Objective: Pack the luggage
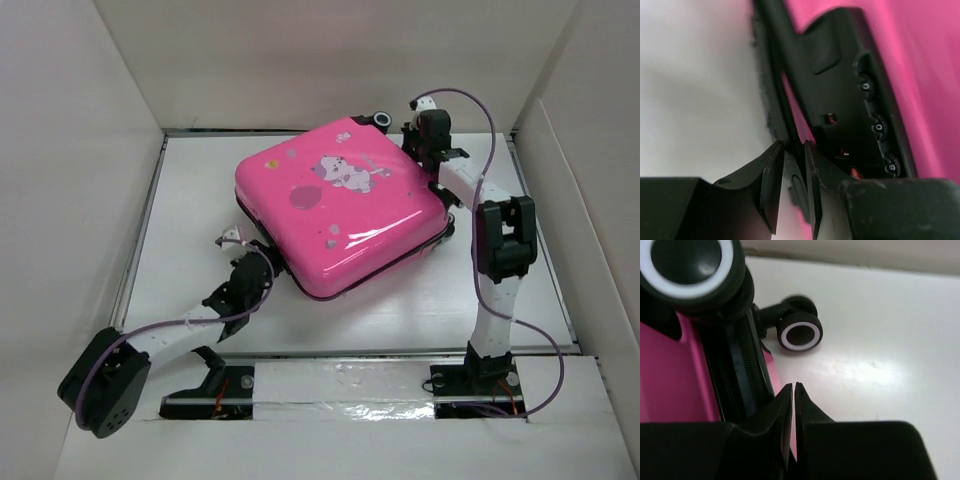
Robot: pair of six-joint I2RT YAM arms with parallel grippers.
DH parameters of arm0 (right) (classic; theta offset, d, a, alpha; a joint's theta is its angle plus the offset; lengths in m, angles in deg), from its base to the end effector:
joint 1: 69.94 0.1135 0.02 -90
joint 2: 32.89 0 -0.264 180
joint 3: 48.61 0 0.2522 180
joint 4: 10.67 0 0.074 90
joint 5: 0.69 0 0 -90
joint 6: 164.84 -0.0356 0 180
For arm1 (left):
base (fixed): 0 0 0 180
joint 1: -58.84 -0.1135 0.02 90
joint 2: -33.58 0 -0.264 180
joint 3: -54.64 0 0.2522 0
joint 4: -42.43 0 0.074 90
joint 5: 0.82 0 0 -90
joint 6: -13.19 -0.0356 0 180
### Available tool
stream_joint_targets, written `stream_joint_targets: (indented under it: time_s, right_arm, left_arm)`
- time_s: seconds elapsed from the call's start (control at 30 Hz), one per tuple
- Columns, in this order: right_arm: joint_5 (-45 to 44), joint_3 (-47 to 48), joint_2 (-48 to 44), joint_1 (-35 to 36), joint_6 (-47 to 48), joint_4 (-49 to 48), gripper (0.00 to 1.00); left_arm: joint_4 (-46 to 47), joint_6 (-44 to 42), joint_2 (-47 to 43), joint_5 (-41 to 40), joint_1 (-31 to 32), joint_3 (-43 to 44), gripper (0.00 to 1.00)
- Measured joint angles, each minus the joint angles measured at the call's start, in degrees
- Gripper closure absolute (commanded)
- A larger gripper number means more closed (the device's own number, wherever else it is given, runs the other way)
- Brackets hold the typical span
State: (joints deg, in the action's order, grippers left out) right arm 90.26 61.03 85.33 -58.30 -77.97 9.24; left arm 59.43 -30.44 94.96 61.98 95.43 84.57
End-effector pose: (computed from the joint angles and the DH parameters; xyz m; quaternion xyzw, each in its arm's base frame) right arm 0.4803 0.0995 0.2562 -0.0680 0.8566 0.0728 0.5062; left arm 0.1791 -0.1127 0.1873 -0.2090 0.7532 -0.2551 0.5692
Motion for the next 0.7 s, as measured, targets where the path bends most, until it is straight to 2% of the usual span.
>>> stream_joint_targets:
  time_s: [0.1, 0.13, 0.17, 0.2, 0.3, 0.33, 0.4, 0.5, 0.7]
  right_arm:
    - [4.66, 10.01, 5.14, 0.00, 1.16, 3.61, 0.77]
    - [6.01, 12.98, 6.78, 0.04, 1.40, 4.57, 0.69]
    - [7.21, 15.47, 8.22, 0.11, 1.55, 5.49, 0.69]
    - [8.46, 17.55, 9.44, 0.20, 1.49, 6.32, 0.54]
    - [10.40, 22.69, 12.17, 1.01, 0.55, 8.13, 0.35]
    - [10.54, 25.31, 13.42, 1.29, 0.28, 8.35, 0.32]
    - [11.61, 29.46, 15.04, 1.77, -0.66, 8.50, 0.27]
    - [16.44, 33.11, 14.60, 3.17, -3.13, 9.70, 0.25]
    - [25.83, 31.85, 8.17, 8.87, -5.53, 9.70, 0.23]
  left_arm:
    - [-2.84, 2.40, -4.00, -3.30, 8.96, -1.97, 0.78]
    - [-3.78, 3.19, -4.87, -3.69, 11.78, -2.23, 0.78]
    - [-4.48, 3.82, -5.46, -4.20, 14.58, -2.32, 0.78]
    - [-5.11, 4.50, -5.77, -4.35, 17.16, -2.32, 0.78]
    - [-5.38, 6.54, -5.57, -3.76, 22.80, -2.27, 0.77]
    - [-5.46, 7.06, -5.35, -3.52, 23.98, -2.21, 0.76]
    - [-6.19, 7.78, -5.33, -2.60, 25.27, -1.86, 0.73]
    - [-6.43, 8.20, -5.31, -1.27, 25.68, -1.07, 0.69]
    - [-10.36, 7.52, -6.21, 0.00, 25.64, -0.70, 0.61]
